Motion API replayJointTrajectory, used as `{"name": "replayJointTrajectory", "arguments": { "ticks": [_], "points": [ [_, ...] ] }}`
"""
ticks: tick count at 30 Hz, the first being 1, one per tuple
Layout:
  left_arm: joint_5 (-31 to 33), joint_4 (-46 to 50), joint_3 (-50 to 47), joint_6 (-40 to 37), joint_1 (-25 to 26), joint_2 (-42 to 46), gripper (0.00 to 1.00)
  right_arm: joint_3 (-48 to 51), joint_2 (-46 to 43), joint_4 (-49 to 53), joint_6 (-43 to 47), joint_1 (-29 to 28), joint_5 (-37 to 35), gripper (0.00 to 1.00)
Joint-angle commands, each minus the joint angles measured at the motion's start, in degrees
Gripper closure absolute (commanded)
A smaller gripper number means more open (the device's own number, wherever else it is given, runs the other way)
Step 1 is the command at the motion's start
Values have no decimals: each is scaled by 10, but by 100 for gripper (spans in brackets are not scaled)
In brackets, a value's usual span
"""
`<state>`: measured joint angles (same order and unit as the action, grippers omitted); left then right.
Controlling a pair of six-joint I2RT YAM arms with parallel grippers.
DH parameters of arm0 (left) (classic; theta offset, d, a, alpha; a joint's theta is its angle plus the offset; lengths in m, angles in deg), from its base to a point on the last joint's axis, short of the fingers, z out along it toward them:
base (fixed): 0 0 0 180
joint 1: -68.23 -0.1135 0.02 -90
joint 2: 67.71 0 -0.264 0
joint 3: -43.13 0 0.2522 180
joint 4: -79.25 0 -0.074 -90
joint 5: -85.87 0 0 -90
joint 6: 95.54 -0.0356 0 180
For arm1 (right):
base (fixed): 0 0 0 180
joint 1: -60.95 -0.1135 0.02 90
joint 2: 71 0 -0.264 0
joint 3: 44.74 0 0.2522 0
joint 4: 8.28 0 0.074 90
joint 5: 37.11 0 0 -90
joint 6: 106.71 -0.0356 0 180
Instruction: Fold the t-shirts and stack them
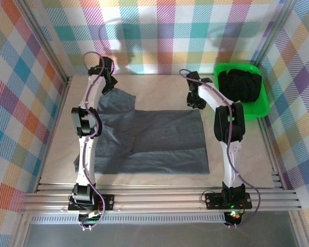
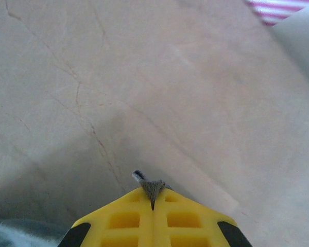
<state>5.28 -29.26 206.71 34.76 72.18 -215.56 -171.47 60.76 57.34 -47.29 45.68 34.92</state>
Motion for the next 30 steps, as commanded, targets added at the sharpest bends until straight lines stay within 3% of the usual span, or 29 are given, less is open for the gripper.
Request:
{"name": "replayJointTrajectory", "arguments": {
  "ticks": [1, 8, 15, 24, 30],
  "points": [
    [-29, -7, -10, 7, -7, 38, 100, -48, 30, 45, 16, 14, -7, 61],
    [-51, -4, -16, 5, -11, 47, 100, -62, 60, 59, 14, 16, 0, 62],
    [-60, -2, -25, 5, -11, 51, 100, -63, 72, 50, 17, 16, 25, 68],
    [-60, 2, -42, 0, -11, 63, 100, -23, 46, 37, 2, 16, 37, 66],
    [-69, 7, -46, -5, -11, 75, 100, -19, 47, 26, 17, 18, 26, 100]
  ]
}}
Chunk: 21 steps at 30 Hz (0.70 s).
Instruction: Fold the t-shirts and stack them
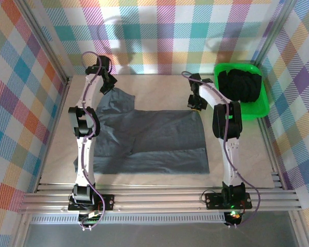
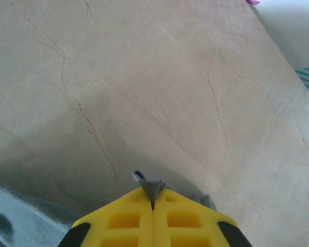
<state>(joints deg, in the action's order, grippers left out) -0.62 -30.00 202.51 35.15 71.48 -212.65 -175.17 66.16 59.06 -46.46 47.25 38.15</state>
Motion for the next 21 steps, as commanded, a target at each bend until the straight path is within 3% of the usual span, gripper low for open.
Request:
{"name": "replayJointTrajectory", "arguments": {
  "ticks": [1, 6, 16, 21],
  "points": [
    [-10, 18, -6, -12, -4, 50, 100, 27, -15, -3, 14, 1, -7, 100],
    [-20, 9, -79, -27, -10, 117, 100, 123, -98, -105, 48, 2, 7, 100],
    [-74, -117, -442, 5, -45, 402, 100, 262, -238, -201, 101, 0, 42, 100],
    [-76, -129, -592, 10, -68, 537, 100, 350, -323, -248, 108, -4, 56, 100]
  ]
}}
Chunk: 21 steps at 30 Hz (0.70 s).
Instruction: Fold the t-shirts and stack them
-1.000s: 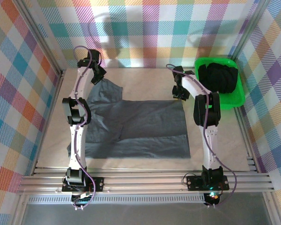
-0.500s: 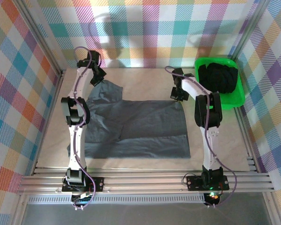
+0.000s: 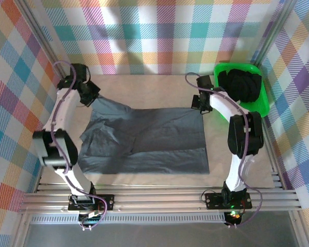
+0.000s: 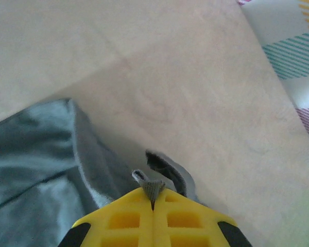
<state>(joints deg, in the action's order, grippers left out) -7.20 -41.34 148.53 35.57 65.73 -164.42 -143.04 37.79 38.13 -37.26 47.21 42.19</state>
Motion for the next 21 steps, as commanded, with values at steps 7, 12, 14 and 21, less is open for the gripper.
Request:
{"name": "replayJointTrajectory", "arguments": {
  "ticks": [7, 12, 14, 21],
  "points": [
    [26, 8, -251, 27, -15, 224, 100, 155, -132, -46, -15, -17, 16, 100],
    [68, 54, -330, 42, -11, 293, 100, 236, -169, -30, -49, -25, 13, 100],
    [100, 83, -349, 46, -10, 311, 100, 259, -174, -25, -59, -27, 9, 100],
    [161, 125, -363, 63, -10, 352, 100, 279, -191, -6, -63, -29, -5, 100]
  ]
}}
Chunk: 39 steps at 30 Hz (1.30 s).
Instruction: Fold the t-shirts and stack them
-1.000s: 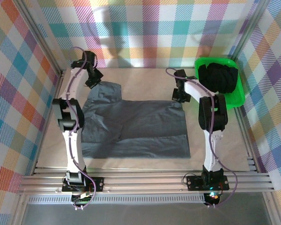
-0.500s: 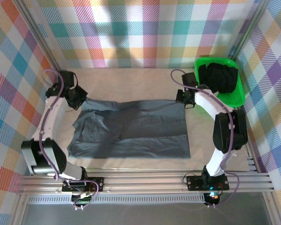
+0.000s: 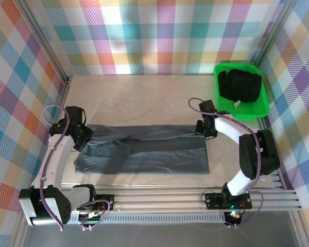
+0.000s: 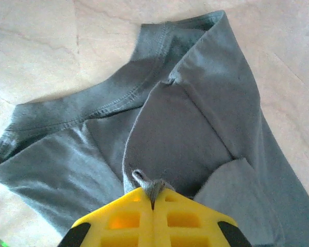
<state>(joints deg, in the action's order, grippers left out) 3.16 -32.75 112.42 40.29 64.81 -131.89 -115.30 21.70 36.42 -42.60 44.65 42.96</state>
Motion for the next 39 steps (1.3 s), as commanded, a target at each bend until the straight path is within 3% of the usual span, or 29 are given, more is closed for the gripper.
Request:
{"name": "replayJointTrajectory", "arguments": {
  "ticks": [1, 8, 18, 24, 28, 34, 36, 39],
  "points": [
    [65, 46, 3, 18, -1, 29, 100, 0, -34, 14, -9, -3, -15, 100],
    [105, 72, 4, 30, 0, 57, 100, 5, -62, 40, -5, -20, -31, 100],
    [80, 56, -87, 32, 3, 74, 100, 77, -65, 61, -48, -25, -37, 100],
    [32, 30, -138, 58, 5, 78, 100, 77, -95, 80, -65, -25, -61, 79],
    [4, 14, -126, 51, 6, 62, 87, 62, -122, 99, -77, -24, -69, 66],
    [18, 20, -64, 50, 7, 41, 64, 40, -130, 82, -81, -26, -19, 66],
    [23, 2, -38, 48, 7, 22, 62, 34, -114, 65, -87, -31, 12, 71],
    [30, -19, -2, 45, 4, -30, 70, 28, -82, 57, -104, -35, 39, 77]
  ]
}}
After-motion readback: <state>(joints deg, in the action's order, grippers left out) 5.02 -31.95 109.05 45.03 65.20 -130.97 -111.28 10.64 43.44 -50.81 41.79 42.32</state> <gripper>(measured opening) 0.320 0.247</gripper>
